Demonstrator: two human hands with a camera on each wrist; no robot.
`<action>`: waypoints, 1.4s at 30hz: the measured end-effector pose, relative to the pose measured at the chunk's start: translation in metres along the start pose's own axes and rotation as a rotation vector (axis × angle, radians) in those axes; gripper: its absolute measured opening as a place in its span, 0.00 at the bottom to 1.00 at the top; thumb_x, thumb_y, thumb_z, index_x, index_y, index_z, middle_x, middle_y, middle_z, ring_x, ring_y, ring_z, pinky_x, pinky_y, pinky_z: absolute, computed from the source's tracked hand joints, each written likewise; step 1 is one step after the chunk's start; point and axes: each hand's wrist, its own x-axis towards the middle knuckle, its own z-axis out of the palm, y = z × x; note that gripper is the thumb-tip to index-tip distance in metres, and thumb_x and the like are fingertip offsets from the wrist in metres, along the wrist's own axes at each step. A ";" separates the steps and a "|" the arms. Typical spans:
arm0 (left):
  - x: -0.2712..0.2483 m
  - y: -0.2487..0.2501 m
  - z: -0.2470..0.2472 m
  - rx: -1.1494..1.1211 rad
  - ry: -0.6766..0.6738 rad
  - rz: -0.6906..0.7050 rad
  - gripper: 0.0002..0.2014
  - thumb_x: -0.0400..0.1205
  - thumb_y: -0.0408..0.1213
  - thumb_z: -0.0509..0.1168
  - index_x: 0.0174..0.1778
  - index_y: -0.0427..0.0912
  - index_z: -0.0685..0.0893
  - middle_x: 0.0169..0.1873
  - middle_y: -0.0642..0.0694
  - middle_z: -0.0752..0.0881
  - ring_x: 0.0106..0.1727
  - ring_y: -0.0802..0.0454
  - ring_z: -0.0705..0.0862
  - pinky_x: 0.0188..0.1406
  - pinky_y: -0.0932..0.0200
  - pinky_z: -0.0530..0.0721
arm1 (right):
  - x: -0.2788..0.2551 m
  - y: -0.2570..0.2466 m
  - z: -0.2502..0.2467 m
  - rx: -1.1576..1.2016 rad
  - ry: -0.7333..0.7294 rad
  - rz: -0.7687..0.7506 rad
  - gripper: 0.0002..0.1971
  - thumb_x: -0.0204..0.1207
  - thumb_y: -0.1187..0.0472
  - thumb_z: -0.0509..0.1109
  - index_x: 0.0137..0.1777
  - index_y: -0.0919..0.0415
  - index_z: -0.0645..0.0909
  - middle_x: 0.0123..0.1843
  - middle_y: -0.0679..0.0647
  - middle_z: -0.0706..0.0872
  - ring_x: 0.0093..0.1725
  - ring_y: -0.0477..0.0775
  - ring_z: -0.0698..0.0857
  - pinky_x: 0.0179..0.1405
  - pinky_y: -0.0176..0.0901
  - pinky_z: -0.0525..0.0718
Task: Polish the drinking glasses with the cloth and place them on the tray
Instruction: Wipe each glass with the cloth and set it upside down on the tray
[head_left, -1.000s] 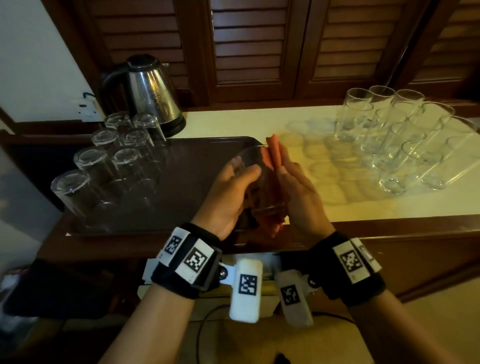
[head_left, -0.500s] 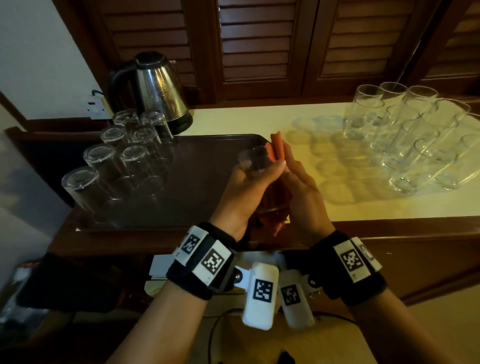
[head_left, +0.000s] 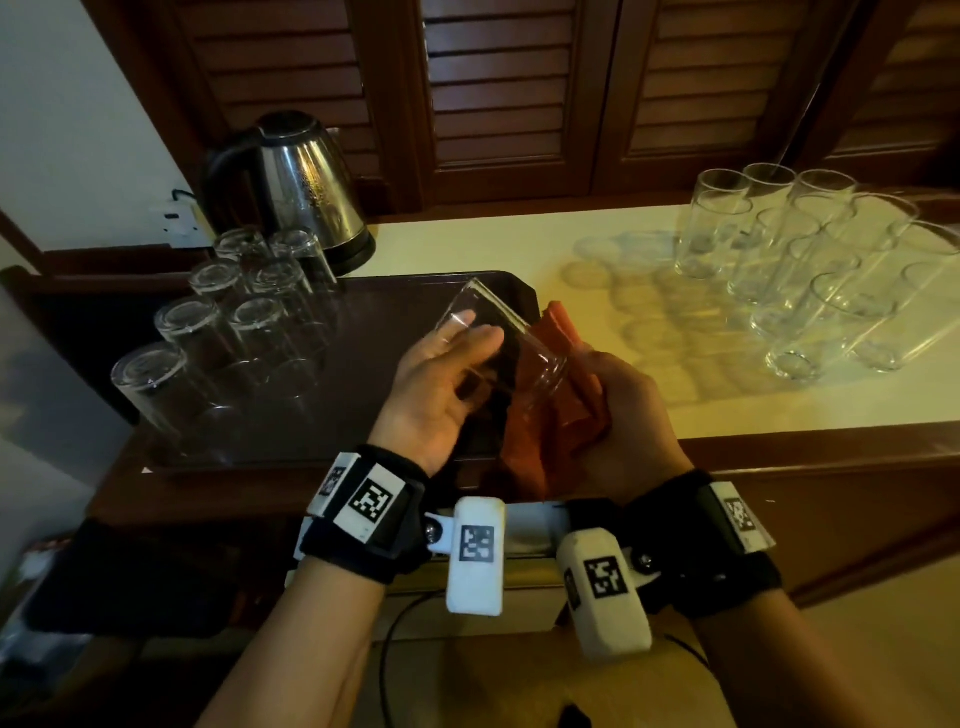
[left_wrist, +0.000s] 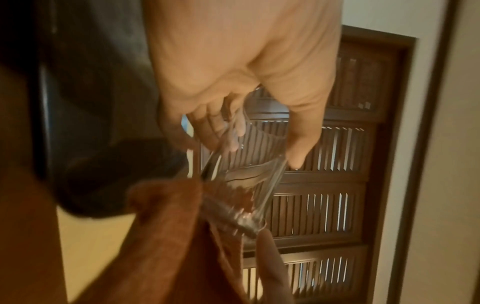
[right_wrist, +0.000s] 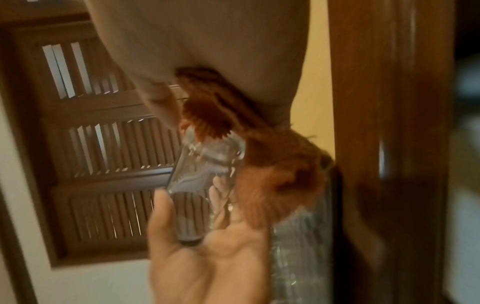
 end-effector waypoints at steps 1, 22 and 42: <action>-0.001 0.000 -0.003 0.032 -0.011 0.020 0.31 0.65 0.34 0.77 0.65 0.49 0.80 0.56 0.44 0.89 0.56 0.49 0.89 0.60 0.47 0.85 | 0.001 0.001 -0.001 -0.029 0.015 -0.041 0.17 0.86 0.61 0.58 0.69 0.59 0.83 0.50 0.58 0.92 0.44 0.53 0.92 0.41 0.45 0.88; -0.005 -0.005 0.001 0.393 -0.039 0.378 0.34 0.63 0.25 0.82 0.61 0.51 0.80 0.56 0.45 0.87 0.59 0.51 0.89 0.57 0.58 0.88 | 0.007 0.013 0.006 -0.264 0.170 -0.169 0.14 0.90 0.61 0.58 0.67 0.57 0.84 0.50 0.57 0.92 0.51 0.60 0.88 0.51 0.56 0.83; -0.006 -0.006 -0.012 0.093 -0.186 0.143 0.47 0.62 0.51 0.85 0.75 0.37 0.75 0.67 0.36 0.85 0.70 0.37 0.83 0.72 0.32 0.78 | 0.006 0.014 0.013 -0.263 0.202 -0.152 0.11 0.89 0.65 0.60 0.61 0.62 0.85 0.45 0.57 0.94 0.45 0.55 0.92 0.59 0.61 0.88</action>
